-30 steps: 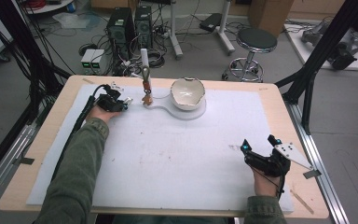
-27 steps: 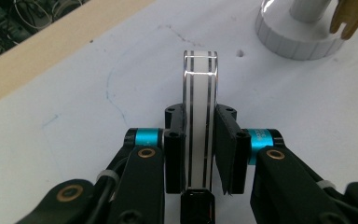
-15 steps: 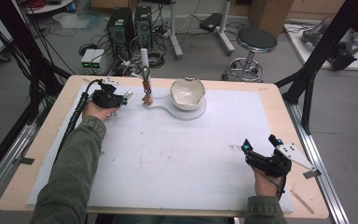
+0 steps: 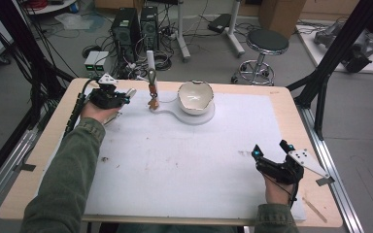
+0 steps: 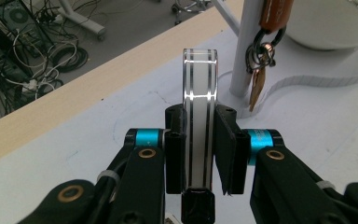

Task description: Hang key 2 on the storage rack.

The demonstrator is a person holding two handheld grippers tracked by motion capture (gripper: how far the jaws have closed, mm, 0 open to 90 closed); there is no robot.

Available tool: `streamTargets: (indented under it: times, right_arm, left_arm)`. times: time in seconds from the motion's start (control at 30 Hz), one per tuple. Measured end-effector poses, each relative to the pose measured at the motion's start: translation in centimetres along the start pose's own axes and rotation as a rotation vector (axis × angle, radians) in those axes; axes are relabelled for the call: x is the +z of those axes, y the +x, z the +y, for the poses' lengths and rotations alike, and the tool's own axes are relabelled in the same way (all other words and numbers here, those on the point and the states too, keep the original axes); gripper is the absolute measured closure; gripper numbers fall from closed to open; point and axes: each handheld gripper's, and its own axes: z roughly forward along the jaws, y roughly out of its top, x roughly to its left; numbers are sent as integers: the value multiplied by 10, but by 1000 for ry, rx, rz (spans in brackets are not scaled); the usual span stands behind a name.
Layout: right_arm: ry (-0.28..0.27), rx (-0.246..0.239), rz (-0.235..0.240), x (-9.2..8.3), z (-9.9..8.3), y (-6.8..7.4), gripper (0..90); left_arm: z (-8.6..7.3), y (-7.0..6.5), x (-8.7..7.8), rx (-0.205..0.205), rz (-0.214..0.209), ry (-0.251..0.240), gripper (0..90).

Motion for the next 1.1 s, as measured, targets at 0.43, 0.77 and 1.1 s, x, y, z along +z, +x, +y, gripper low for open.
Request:
streamTargets:
  times: [0.43,0.77,1.1]
  right_arm:
    - [2,-5,3,0,0,2,7]
    - [3,-1,3,-1,0,2,7]
    - [2,4,8,0,0,3,8]
  left_arm:
    - [27,4,-35,-131,-4,-118,748]
    - [46,15,-63,-158,13,-180,747]
    - [72,10,-70,-127,29,-206,748]
